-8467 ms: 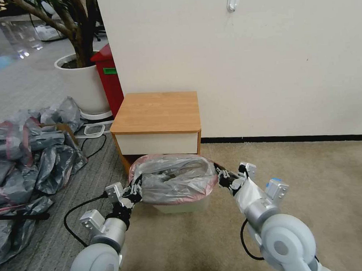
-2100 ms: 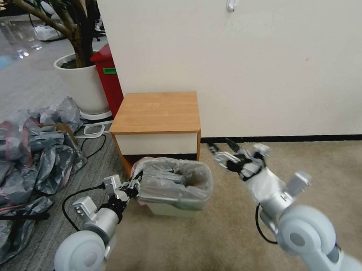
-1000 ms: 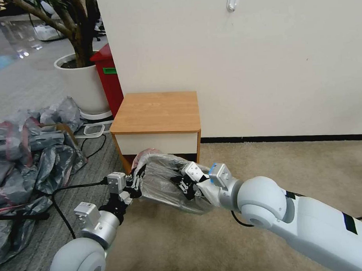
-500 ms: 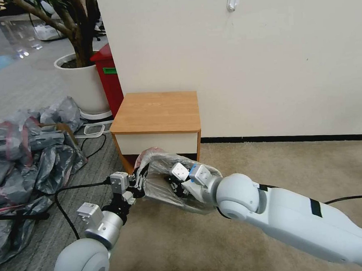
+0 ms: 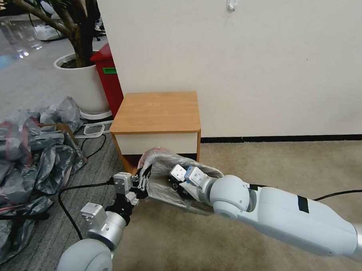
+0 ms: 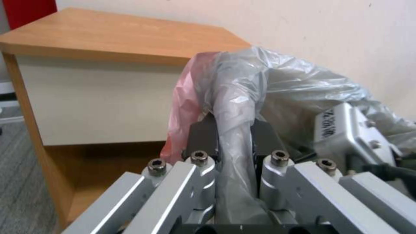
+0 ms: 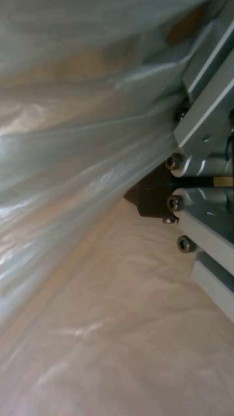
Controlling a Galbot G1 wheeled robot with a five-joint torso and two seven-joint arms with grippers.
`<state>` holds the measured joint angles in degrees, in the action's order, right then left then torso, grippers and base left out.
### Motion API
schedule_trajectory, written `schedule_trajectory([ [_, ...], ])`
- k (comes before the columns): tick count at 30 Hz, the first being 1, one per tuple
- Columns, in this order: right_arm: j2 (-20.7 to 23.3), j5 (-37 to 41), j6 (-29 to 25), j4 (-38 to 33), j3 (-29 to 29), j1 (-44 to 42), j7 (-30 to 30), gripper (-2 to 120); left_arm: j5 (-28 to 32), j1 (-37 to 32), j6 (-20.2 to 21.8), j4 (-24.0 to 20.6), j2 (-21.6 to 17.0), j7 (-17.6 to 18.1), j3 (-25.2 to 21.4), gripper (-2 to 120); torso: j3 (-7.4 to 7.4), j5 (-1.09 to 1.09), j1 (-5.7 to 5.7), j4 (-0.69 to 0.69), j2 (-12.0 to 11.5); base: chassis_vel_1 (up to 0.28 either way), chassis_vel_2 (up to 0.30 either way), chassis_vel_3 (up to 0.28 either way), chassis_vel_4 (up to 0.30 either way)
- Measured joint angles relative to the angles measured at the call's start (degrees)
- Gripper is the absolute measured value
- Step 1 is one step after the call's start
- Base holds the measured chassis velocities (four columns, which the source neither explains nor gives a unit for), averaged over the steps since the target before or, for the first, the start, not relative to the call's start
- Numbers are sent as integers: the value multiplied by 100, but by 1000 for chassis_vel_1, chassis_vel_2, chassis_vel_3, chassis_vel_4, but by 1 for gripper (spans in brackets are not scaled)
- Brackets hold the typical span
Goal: Pick up the garbage bag from the table and place it over the trash can.
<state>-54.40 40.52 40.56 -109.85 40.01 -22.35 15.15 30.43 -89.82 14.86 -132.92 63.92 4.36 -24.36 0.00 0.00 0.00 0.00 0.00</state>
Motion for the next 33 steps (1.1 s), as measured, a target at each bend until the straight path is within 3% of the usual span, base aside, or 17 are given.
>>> schedule_trajectory([
  [15,-92,-210,0,188,816,627,-1,0,186,99,57,49,23,-7,-4,9,0,0,0,0,0,0,0,0,0],
  [33,-154,672,1,453,1464,1255,143,0,-57,110,23,-27,16,-339,-23,9,-1,0,0,0,0,0,0,0,0],
])
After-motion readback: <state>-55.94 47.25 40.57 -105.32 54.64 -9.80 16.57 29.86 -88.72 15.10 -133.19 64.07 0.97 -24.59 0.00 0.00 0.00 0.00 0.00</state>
